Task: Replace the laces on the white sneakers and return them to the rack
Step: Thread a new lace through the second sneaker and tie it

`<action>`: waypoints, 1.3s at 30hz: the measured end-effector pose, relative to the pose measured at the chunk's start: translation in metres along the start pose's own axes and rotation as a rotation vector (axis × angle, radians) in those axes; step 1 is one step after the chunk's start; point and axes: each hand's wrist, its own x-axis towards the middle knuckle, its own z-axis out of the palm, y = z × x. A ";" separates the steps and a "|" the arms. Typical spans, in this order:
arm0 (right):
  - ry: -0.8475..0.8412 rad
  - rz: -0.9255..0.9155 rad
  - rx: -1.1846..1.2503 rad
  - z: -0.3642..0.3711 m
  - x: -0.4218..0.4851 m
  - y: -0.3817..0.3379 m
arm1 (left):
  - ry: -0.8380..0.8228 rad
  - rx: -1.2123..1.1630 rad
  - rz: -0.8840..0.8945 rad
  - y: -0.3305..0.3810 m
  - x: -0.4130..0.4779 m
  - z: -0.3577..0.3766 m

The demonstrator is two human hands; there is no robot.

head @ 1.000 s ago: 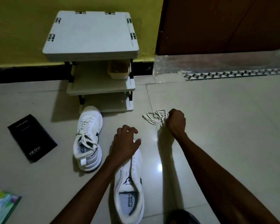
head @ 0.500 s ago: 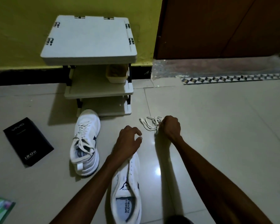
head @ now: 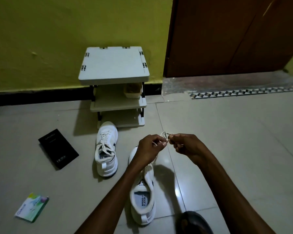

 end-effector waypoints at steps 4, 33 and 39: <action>0.032 -0.009 0.033 0.003 -0.023 -0.009 | -0.061 0.047 0.038 0.010 -0.011 -0.004; 0.158 -0.491 -1.170 -0.033 -0.033 0.035 | -0.197 -0.164 -0.229 0.048 -0.022 -0.027; -0.008 -0.555 -0.978 0.004 -0.051 0.002 | -0.169 -0.070 -0.200 0.053 -0.024 -0.021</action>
